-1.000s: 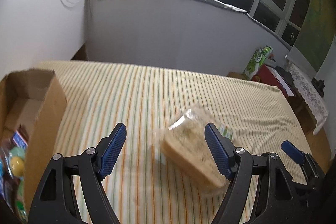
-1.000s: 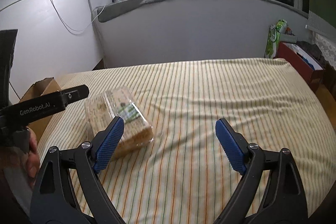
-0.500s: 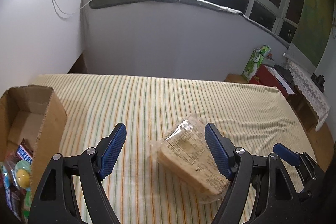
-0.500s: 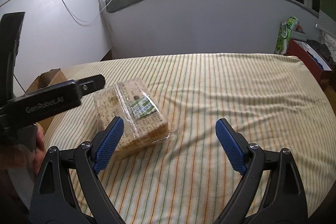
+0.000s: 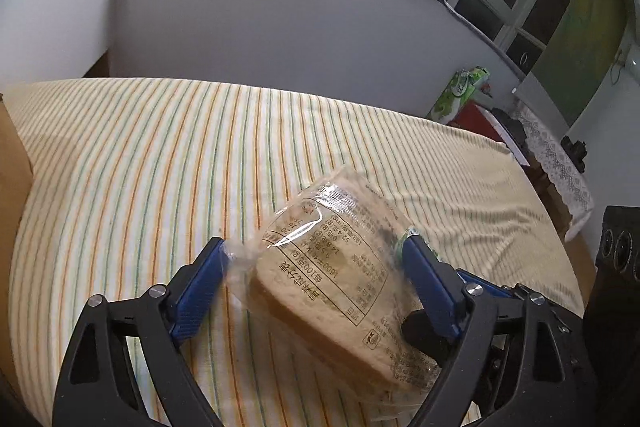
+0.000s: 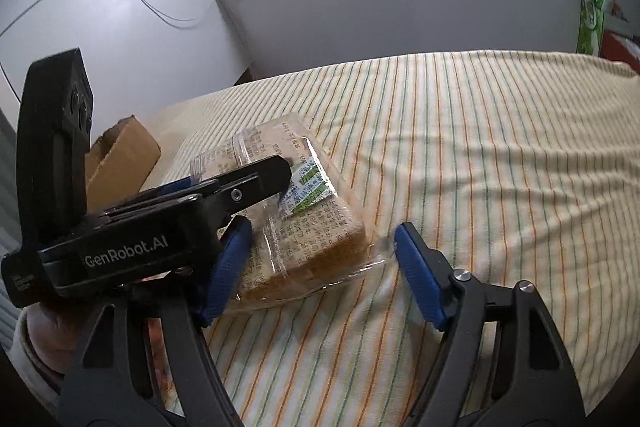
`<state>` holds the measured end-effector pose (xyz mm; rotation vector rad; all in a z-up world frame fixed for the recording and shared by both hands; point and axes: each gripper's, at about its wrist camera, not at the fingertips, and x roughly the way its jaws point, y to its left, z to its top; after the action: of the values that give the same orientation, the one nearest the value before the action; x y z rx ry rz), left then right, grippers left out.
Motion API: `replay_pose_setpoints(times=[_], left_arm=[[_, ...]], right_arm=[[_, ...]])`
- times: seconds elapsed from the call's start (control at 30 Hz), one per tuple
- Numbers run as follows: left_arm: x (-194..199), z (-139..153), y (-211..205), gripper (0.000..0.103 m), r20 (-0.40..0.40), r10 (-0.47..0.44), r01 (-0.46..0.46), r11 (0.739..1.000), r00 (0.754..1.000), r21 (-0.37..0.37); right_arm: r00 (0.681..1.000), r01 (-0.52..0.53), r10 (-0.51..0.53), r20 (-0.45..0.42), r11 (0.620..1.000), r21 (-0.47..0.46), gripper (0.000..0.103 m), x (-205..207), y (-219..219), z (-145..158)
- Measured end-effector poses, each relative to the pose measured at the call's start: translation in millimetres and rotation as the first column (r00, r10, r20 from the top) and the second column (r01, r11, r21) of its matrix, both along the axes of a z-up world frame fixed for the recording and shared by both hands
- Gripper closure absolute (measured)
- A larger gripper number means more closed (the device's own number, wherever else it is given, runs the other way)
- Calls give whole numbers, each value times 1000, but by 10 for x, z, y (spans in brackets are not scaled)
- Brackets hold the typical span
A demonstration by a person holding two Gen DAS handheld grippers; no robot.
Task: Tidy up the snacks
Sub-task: 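Grasp the wrapped bread loaf with the left gripper, then lift the bread loaf with the left gripper, carry it into the box, open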
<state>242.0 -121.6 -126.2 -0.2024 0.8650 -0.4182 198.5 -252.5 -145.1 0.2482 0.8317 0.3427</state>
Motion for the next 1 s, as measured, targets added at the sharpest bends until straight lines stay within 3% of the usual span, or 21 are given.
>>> replay_pose_setpoints(times=[0.5,0.73,0.87,1.0], left_arm=[[-54,40,-95,20,20,-23,22,1000,1000,13],[-96,91,-125,20,43,-9,8,999,999,31],[-152,161,-138,21,63,1,-3,999,998,41],[-255,356,-104,21,100,9,-13,999,995,37]], right_arm=[[1000,5,-5,7,999,-53,29,-53,172,69],[1000,4,-3,21,999,-32,29,-83,147,91],[999,8,-7,44,1000,-14,30,-168,141,198],[995,10,-8,100,1000,-21,30,-333,165,489]])
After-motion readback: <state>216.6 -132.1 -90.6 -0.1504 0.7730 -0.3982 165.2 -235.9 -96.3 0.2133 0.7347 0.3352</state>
